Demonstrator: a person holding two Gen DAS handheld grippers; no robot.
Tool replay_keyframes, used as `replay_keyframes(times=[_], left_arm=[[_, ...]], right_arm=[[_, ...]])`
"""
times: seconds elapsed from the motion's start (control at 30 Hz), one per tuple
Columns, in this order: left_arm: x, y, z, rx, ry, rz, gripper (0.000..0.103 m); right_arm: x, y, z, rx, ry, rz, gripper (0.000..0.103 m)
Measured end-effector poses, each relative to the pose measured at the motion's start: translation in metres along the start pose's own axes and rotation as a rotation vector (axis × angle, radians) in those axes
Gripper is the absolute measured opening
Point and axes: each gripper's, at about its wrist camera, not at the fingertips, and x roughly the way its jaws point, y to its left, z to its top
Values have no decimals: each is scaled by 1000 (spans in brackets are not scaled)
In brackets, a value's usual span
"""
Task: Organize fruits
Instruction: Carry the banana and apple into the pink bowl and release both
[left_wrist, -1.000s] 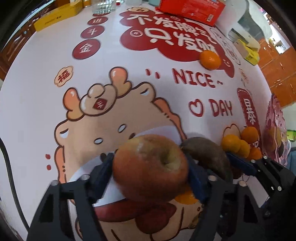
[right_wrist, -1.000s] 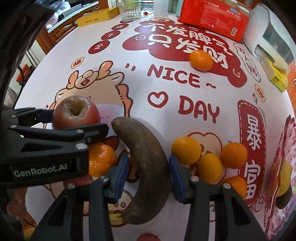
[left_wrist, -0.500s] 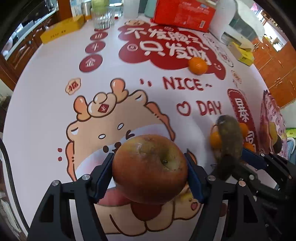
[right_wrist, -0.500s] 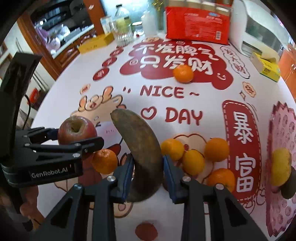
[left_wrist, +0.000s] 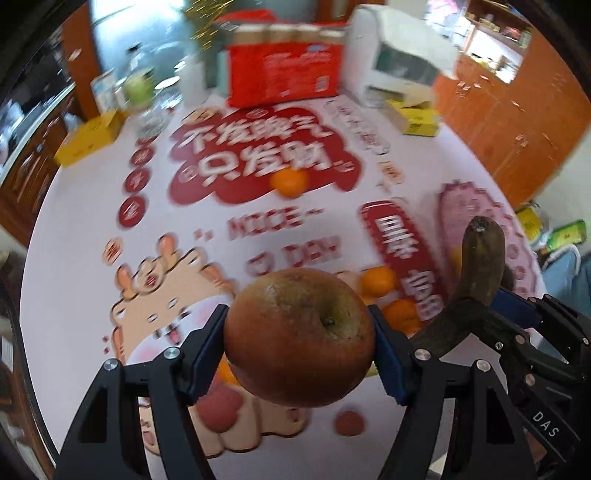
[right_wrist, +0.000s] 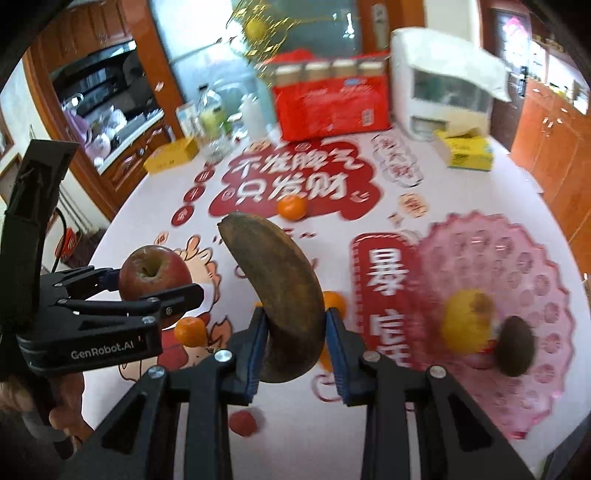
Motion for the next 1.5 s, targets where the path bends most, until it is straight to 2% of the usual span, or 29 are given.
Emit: replay_keyframes(times=[0.23,0.37,0.6,0.8,0.93,1.13,1.3,1.5], left_arm=[[-8,-88,21,118,-39,-90,71],[2,-143,29,179,-29,-137,71],[31,-214,36,259,5,-170,71],[53,-256,39,309,43,-194,71],[68,-274,43,325,63,-194,71],[91,-289,56,328,70,-166,71],[110,-293,65,320,86,-147,71],[136,-294,70,303,151,-118,71]], right_arm=[[-59,-64,-14,71,-65,-91,32],[-74,-105,-26,129,-61,-149,32],[-72,-177,-42,272,-4,-189,32],[-46,-224,-53,368,109,-224,32],[-36,-241,-54,408,133,-186,32],[-31,-244,-50,369,125,-208,33],[-32,-247,-46,350,106,-203,40],[-24,-251,-47,338,132,-203,40]])
